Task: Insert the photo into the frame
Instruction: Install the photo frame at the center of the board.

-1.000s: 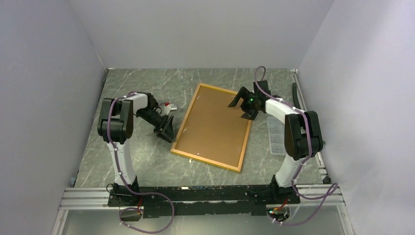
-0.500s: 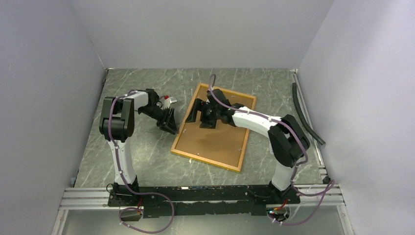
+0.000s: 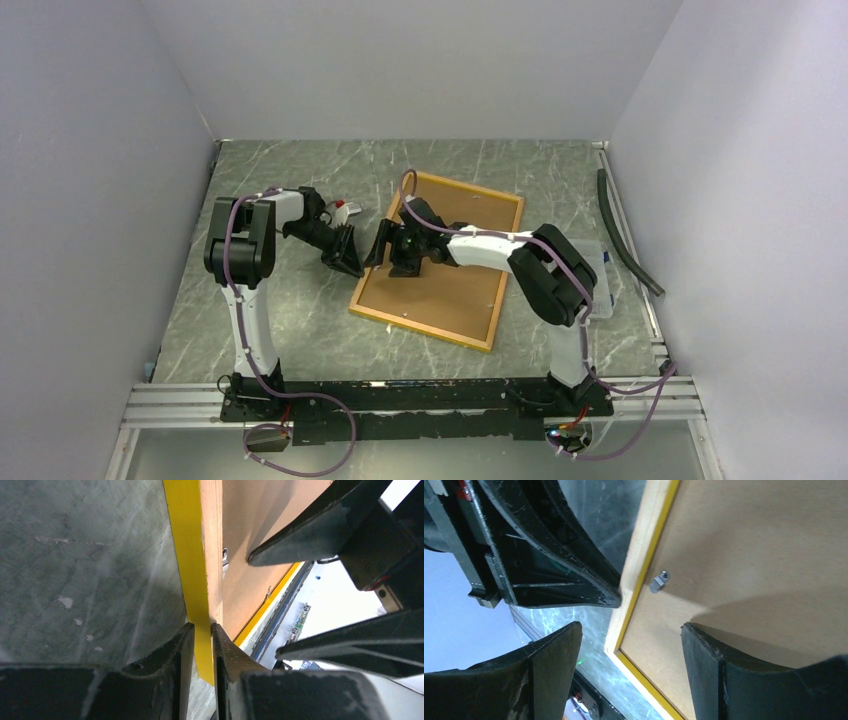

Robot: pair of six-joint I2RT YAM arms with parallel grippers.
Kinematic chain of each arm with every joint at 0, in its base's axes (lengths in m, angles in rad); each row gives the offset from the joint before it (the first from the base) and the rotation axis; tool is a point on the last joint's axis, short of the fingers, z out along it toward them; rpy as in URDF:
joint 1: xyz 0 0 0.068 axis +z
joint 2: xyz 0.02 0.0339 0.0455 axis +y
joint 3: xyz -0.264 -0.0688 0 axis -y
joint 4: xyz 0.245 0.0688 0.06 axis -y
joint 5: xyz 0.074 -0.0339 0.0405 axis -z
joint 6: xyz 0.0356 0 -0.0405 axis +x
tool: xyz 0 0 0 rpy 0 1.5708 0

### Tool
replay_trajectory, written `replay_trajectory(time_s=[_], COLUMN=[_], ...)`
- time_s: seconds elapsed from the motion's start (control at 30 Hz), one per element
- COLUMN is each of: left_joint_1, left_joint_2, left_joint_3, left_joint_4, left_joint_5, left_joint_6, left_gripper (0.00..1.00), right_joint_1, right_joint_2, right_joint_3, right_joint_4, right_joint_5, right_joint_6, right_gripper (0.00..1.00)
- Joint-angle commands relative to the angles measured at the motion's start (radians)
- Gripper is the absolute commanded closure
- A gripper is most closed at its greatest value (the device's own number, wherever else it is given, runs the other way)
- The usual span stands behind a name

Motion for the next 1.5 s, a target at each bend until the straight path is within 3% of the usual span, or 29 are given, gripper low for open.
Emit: replay_trajectory(time_s=[0.0,0.6,1.47], left_joint_1=[-0.003,-0.003,-0.003], left_joint_2=[0.005,0.001,-0.013], left_joint_3=[-0.027,-0.050,-0.047], left_joint_4=[0.053,0.063,0.043], left_joint_5=[0.000,-0.002,-0.005], left_joint_6=[-0.023,-0.040,-0.034], left_gripper=[0.76,0.78,0.80], right_joint_1=[0.018,0.021,0.020], right_joint_2=[0.026,0.098,0.130], right_joint_3=[0.055,0.109,0.153], right_joint_4=[0.065,0.064,0.091], right_joint_5=[0.002,0.073,0.077], right_joint_6=[0.027,0.020,0.008], right_gripper=[0.25,0.33,0.36])
